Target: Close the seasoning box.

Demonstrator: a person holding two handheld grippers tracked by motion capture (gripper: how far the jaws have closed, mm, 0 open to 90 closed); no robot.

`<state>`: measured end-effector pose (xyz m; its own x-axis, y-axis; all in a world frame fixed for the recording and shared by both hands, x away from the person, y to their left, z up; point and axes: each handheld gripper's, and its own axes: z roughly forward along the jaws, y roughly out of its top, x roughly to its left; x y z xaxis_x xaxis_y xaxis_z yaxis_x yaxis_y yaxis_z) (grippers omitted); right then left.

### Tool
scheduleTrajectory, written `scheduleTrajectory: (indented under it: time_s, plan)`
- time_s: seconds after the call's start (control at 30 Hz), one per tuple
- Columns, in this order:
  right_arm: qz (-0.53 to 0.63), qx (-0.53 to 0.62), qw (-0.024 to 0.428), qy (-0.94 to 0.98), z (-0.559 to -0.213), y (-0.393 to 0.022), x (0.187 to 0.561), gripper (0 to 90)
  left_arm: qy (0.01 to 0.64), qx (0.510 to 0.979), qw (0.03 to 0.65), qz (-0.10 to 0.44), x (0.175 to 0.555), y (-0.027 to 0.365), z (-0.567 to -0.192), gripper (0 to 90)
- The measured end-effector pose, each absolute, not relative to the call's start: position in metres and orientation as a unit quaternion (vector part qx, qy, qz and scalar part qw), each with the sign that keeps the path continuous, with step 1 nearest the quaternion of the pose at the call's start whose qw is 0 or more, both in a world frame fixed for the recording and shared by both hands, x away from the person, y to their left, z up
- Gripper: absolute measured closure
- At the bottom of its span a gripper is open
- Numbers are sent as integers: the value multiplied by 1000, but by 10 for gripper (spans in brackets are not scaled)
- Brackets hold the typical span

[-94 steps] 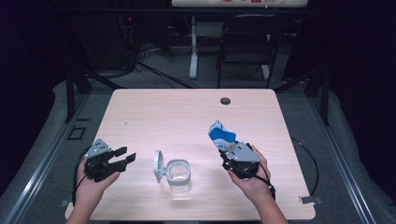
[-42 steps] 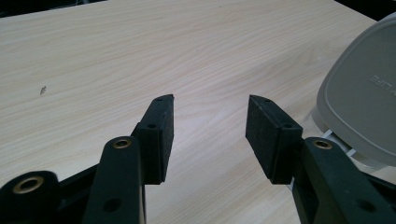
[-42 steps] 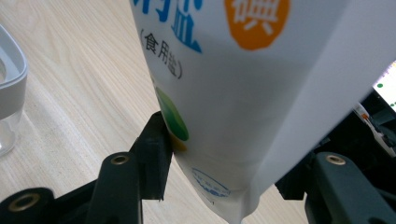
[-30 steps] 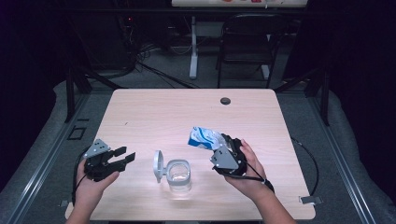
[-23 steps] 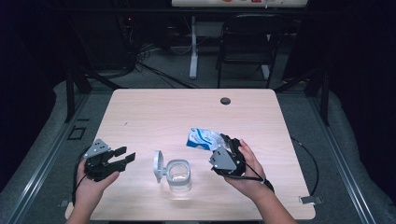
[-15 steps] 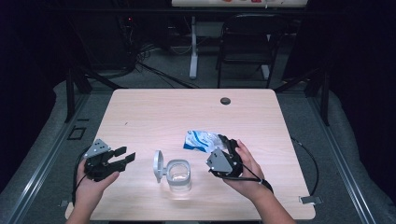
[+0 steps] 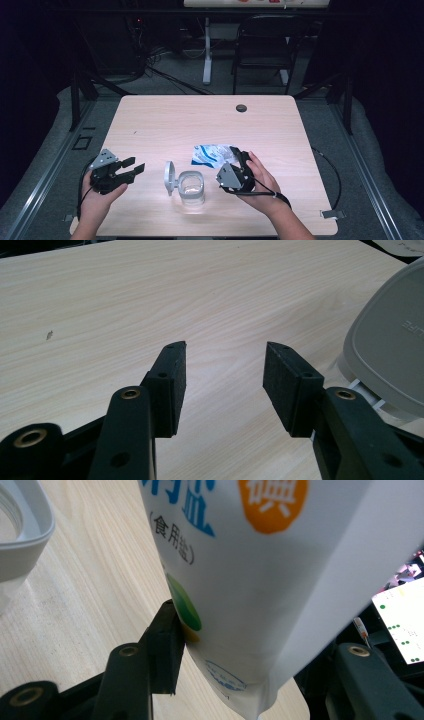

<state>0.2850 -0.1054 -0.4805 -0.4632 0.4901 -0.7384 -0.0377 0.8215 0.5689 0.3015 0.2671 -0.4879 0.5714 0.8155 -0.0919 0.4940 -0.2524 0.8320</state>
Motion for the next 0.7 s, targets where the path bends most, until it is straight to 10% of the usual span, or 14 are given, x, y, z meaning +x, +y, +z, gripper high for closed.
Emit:
scheduleTrajectory:
  time_s: [0.7]
  plan:
    - [241,111,513,816,-490,-100,283,474,426,770,439,182,302,268,-489,524]
